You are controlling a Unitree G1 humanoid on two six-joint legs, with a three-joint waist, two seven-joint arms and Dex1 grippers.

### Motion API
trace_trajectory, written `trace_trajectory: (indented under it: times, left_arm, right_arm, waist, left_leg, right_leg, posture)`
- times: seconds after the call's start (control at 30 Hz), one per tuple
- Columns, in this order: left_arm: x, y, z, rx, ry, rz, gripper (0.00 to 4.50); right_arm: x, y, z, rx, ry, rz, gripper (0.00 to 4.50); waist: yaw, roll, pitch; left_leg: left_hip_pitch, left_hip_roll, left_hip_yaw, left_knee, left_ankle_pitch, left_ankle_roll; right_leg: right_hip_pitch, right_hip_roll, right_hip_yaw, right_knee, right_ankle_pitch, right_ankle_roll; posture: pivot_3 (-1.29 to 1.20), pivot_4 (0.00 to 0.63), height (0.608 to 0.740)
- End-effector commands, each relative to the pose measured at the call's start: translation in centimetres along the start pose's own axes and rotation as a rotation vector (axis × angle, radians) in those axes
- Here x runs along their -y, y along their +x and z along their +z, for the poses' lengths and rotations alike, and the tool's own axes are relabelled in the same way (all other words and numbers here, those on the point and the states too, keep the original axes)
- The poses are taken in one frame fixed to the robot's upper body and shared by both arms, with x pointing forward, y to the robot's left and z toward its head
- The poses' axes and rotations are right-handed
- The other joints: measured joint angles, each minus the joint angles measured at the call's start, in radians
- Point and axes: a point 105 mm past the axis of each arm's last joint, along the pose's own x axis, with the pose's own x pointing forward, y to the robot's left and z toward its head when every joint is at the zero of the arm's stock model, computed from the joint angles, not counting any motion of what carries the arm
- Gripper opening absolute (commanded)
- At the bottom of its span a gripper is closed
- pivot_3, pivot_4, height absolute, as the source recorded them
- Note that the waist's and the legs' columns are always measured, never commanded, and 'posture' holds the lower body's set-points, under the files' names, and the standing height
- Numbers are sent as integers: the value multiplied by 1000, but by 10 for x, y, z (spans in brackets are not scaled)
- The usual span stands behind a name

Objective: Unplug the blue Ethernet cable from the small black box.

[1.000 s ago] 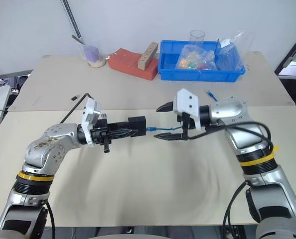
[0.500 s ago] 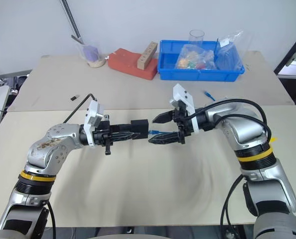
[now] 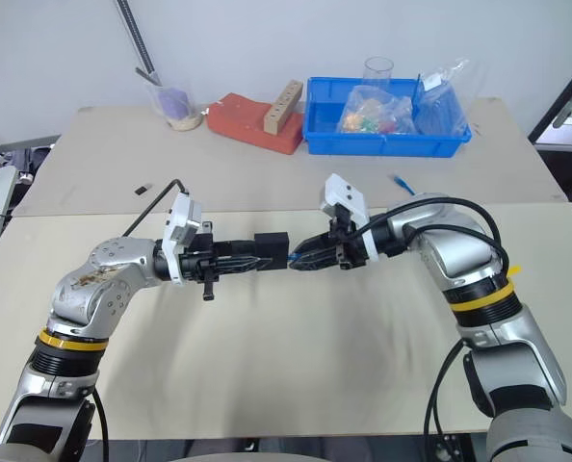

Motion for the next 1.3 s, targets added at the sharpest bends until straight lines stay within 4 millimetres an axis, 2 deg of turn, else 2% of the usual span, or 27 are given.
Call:
trace_trajectory:
  times: [0.03, 0.23, 0.33, 0.47, 0.57, 0.67, 0.83, 0.9, 1.03, 1.13, 1.23, 1.3]
  left_arm:
    - [6, 4, 17, 37, 57, -38, 515]
    - [8, 4, 15, 25, 57, -54, 515]
    - [9, 0, 13, 12, 59, -51, 515]
    - [5, -16, 11, -13, 59, -7, 515]
    - [3, -24, 8, -23, 58, 29, 515]
    - [0, -29, 1, -34, 57, 70, 515]
    - [-4, -35, -8, -28, 76, 154, 515]
    - [-5, -33, -12, -23, 88, 176, 515]
    - [-8, -32, -15, -11, 99, 214, 515]
    - [-17, -34, -16, 4, 108, 273, 515]
    - [-37, -45, -22, 32, 121, 435, 515]
    - [-48, -52, -27, 55, 133, 541, 515]
  right_arm:
    - [-1, 0, 14, 21, -64, 12, 80]
    - [-1, -1, 15, 13, -76, 29, 80]
    - [1, -6, 8, -22, -79, 21, 80]
    - [6, -31, -25, -126, -61, -36, 80]
    - [13, -41, -52, -194, -55, -105, 80]
    - [19, -37, -74, -208, -45, -169, 80]
    - [23, -26, -82, -208, -105, -256, 80]
    - [21, -24, -84, -206, -116, -258, 1025]
    - [20, -27, -80, -189, -134, -269, 2413]
    - [19, -34, -64, -134, -143, -292, 3402]
    - [11, -40, -26, 26, -145, -371, 4486]
    - [2, -40, -7, 118, -129, -406, 4486]
  waist:
    - [0, 0, 0]
    - [0, 0, 0]
    - [0, 0, 0]
    - [4, 0, 0]
    - [8, 0, 0]
    - [3, 0, 0]
    - [-5, 0, 0]
    - [-2, 0, 0]
    - [7, 0, 0]
    - [10, 0, 0]
    - [14, 0, 0]
    - [14, 0, 0]
  left_leg:
    - [0, 0, 0, 0, 0, 0]
    - [0, 0, 0, 0, 0, 0]
    - [0, 0, 0, 0, 0, 0]
    - [0, 0, 0, 0, 0, 0]
    - [0, 0, 0, 0, 0, 0]
    - [0, 0, 0, 0, 0, 0]
    - [1, 1, 1, -1, 0, 0]
    - [0, 1, 1, -1, 0, 0]
    - [0, 0, 1, 0, 0, 0]
    - [0, 0, 1, 1, 0, 0]
    - [-1, 0, 0, 1, 0, 0]
    - [0, 1, 0, 0, 0, 0]
  right_leg:
    - [0, 0, 0, 0, 0, 0]
    - [0, 0, 0, 0, 0, 0]
    - [0, 0, 0, 0, 0, 0]
    - [0, 0, 0, 0, 0, 0]
    - [0, -1, 0, -1, 0, 0]
    - [0, 0, 0, 0, 0, 0]
    - [0, 1, 1, 0, 0, 0]
    - [-1, 0, 1, 0, 0, 0]
    - [0, 0, 1, 0, 0, 0]
    - [0, -1, 1, 0, 0, 0]
    - [0, 0, 1, 0, 0, 0]
    - [0, 0, 1, 0, 0, 0]
  posture:
    - [0, 150, 740]
    - [0, 150, 740]
    - [0, 150, 740]
    - [0, 150, 740]
    - [0, 150, 740]
    - [0, 150, 740]
    - [0, 150, 740]
    - [0, 150, 740]
    - [0, 150, 740]
    - [0, 150, 740]
    - [0, 150, 740]
    - [0, 150, 740]
